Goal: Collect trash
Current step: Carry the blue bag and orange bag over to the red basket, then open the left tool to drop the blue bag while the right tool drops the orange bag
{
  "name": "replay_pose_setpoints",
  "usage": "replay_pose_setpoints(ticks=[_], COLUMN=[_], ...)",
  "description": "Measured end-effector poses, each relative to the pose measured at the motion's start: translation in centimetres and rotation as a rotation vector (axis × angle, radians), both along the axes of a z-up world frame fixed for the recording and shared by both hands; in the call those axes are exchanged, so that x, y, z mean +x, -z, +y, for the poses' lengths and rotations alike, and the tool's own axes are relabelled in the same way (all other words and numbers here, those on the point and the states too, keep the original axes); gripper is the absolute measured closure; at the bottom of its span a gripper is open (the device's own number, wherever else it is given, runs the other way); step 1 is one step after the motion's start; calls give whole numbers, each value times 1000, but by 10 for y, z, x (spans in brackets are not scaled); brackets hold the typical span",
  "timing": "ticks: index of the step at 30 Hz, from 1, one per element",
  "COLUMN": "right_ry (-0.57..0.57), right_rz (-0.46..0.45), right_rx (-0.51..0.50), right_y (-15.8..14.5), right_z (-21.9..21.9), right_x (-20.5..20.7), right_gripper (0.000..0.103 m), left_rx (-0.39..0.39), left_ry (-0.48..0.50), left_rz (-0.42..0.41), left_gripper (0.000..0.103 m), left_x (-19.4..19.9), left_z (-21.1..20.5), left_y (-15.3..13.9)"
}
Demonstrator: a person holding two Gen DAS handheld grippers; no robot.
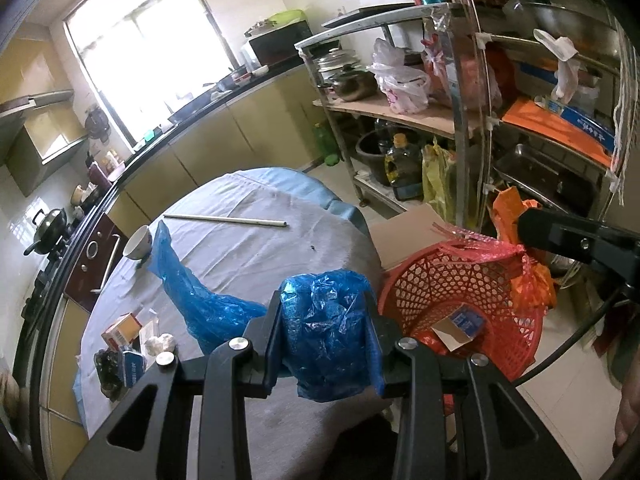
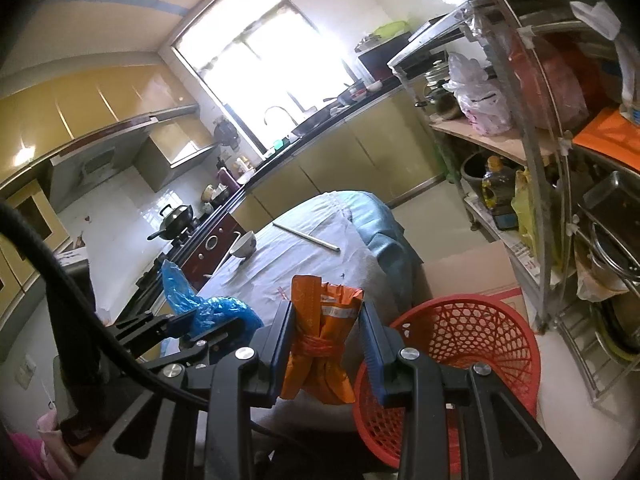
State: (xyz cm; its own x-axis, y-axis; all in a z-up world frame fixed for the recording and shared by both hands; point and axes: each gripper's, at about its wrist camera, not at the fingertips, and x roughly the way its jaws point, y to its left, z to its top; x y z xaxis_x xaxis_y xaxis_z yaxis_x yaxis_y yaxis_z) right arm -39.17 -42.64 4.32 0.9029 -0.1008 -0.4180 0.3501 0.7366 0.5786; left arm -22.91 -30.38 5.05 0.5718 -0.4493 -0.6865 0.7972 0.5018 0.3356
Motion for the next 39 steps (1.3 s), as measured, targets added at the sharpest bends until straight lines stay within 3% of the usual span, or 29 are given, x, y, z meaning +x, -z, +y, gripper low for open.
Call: replay_pose_setpoints(ticks=[22,32,39], right_ry=[92,150,168], right_rz=[59,104,140], right_rx=[35,37,73], right_y=[17,26,42], right_z=[-23,-35,-43], right_x=[-33,-46,-48], right_gripper=[68,68,68], left_rx=[51,-4,21], left_ry=[66,184,218], left_rz=[72,271,246], left_gripper=[66,66,66], left_x=[-8,-7,-21], left_z=[-26,-45,-49], left_y=[24,43,52])
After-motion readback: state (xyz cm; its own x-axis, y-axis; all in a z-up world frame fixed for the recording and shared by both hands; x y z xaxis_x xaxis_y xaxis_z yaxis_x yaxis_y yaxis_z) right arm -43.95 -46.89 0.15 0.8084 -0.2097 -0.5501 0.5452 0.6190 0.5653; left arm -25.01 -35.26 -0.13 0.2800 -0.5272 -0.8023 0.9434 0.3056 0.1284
